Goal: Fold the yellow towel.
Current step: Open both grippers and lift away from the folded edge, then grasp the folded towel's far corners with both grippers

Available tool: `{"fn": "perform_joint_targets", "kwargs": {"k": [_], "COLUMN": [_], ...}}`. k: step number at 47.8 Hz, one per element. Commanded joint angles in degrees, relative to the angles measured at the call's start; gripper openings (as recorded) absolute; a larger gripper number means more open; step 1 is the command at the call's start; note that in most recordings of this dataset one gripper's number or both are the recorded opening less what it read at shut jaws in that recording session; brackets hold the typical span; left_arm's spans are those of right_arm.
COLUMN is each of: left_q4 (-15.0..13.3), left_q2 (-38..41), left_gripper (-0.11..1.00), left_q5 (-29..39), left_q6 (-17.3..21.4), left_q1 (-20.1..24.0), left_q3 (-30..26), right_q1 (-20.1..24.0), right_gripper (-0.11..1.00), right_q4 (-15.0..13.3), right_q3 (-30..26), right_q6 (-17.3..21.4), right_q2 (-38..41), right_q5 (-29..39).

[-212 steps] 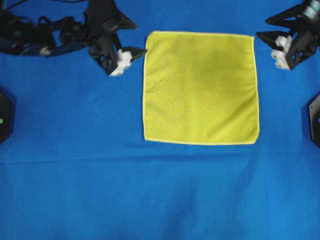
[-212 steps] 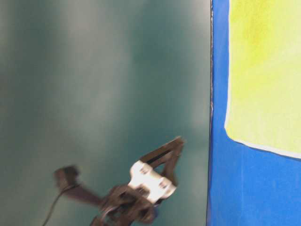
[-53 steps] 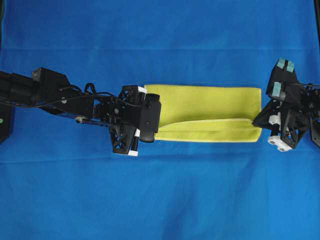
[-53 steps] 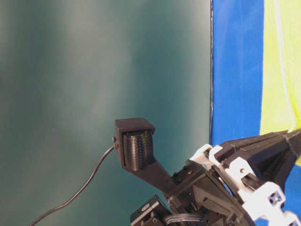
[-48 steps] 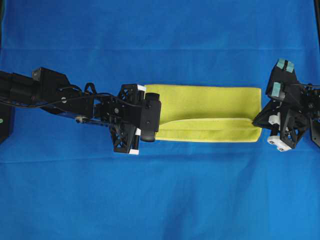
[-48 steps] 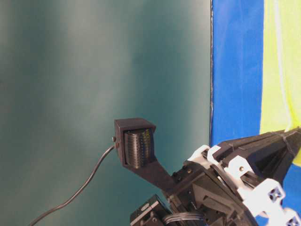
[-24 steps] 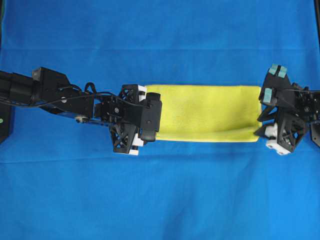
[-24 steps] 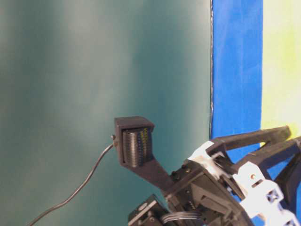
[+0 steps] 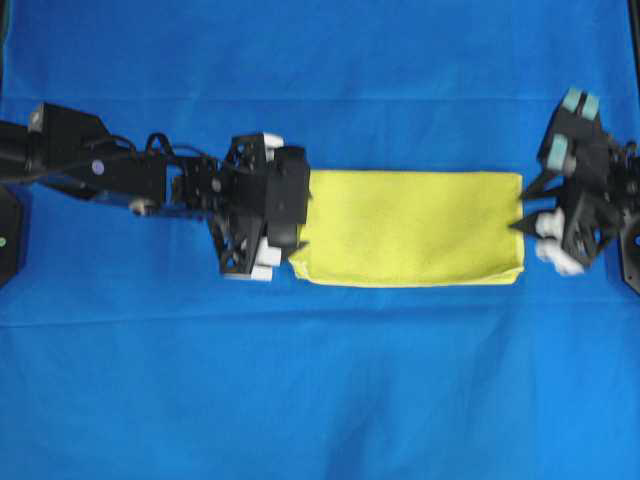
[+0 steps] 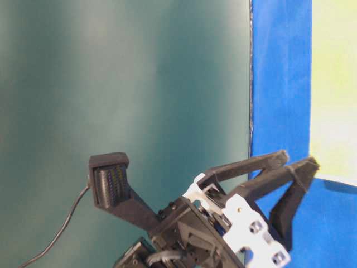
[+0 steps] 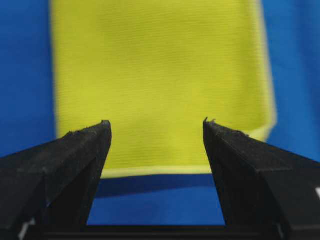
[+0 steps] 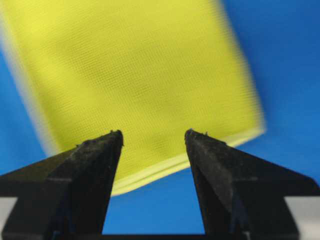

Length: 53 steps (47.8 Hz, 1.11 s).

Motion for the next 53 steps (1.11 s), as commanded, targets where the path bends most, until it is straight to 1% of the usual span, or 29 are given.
{"fn": "perform_joint_targets", "kwargs": {"k": [1, 6, 10, 16, 20, 27, 31, 45, 53], "left_q4": [0.0, 0.0, 0.0, 0.0, 0.0, 0.0, 0.0, 0.0, 0.0], "left_q2": [-0.79, 0.44, 1.67, 3.6, 5.19, 7.91, 8.35, 8.44, 8.44], "left_gripper": [0.7, 0.7, 0.7, 0.7, 0.7, 0.7, 0.7, 0.69, 0.63], "left_q5": [-0.79, -1.49, -2.02, -3.43, -4.04, -4.31, -4.31, -4.31, -4.04], "left_q6": [0.0, 0.35, 0.44, 0.7, 0.79, 0.79, 0.79, 0.79, 0.79], "left_q1": [1.41, 3.16, 4.39, 5.98, 7.03, 8.79, 9.05, 9.05, 9.05], "left_q3": [-1.32, -1.49, -1.67, -1.85, -1.93, -2.29, -2.37, -2.46, -2.46], "right_q1": [-3.87, -7.38, -9.05, -11.07, -12.13, -13.8, -13.8, -13.8, -13.27], "right_gripper": [0.58, 0.58, 0.58, 0.58, 0.58, 0.58, 0.58, 0.58, 0.56], "right_q4": [-2.02, -4.75, -6.24, -7.73, -8.35, -8.53, -8.53, -8.26, -8.09], "right_q3": [-1.14, -1.23, -1.32, -1.23, -1.14, -1.05, -1.41, -1.41, -1.05], "right_q6": [-0.09, -0.09, -0.09, -0.09, -0.09, -0.18, -0.26, -0.09, -0.09], "right_q2": [0.97, 3.08, 5.1, 8.17, 10.37, 15.29, 17.49, 18.54, 20.65], "right_q5": [-0.18, -0.44, -0.79, -2.37, -4.66, -8.88, -9.84, -10.46, -10.63]}}
